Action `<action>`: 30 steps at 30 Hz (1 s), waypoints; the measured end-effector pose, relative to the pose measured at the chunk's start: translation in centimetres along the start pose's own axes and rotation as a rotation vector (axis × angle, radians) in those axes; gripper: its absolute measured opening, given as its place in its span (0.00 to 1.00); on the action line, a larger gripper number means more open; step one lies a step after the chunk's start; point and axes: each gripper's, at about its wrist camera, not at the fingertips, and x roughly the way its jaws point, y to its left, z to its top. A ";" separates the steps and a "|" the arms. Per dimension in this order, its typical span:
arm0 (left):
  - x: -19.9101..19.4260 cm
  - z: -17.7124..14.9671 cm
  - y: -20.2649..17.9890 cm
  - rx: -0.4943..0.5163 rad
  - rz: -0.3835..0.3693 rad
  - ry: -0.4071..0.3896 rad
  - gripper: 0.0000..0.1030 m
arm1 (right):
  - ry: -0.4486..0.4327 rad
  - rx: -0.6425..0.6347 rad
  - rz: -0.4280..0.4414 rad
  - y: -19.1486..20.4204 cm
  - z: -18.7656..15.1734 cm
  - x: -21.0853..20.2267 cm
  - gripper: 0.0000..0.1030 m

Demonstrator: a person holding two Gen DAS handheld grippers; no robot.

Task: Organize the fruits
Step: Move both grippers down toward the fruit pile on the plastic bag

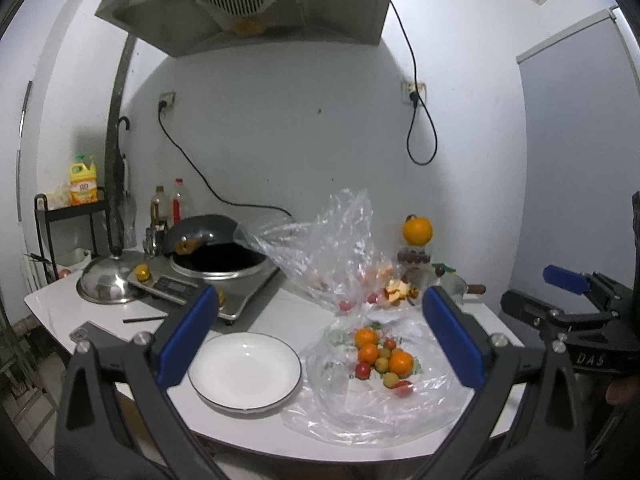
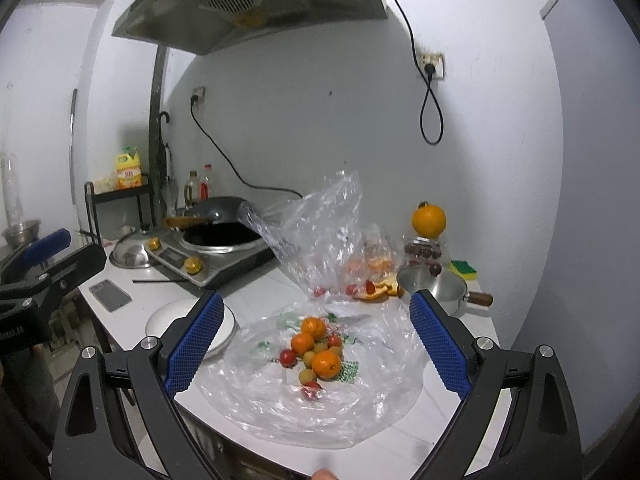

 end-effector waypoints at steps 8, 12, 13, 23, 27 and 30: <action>4.8 -1.2 -1.2 0.022 -0.019 0.088 1.00 | 0.067 0.019 -0.029 -2.7 -1.4 3.3 0.93; 7.5 -2.3 -2.2 0.039 -0.021 0.149 1.00 | 0.109 0.017 -0.032 -4.0 -2.4 5.2 0.92; 7.9 -2.5 -2.3 0.042 -0.021 0.158 1.00 | 0.123 0.013 -0.029 -4.3 -2.7 5.8 0.92; 12.3 -5.8 -3.6 0.052 0.005 0.259 0.99 | 0.264 -0.020 0.047 -5.2 -5.5 11.5 0.58; 13.5 -7.0 -3.5 0.053 0.009 0.292 0.99 | 0.305 -0.036 0.082 -5.0 -6.5 13.3 0.55; 14.2 -7.8 -3.4 0.051 0.006 0.316 0.98 | 0.346 -0.036 0.110 -4.7 -7.5 14.7 0.50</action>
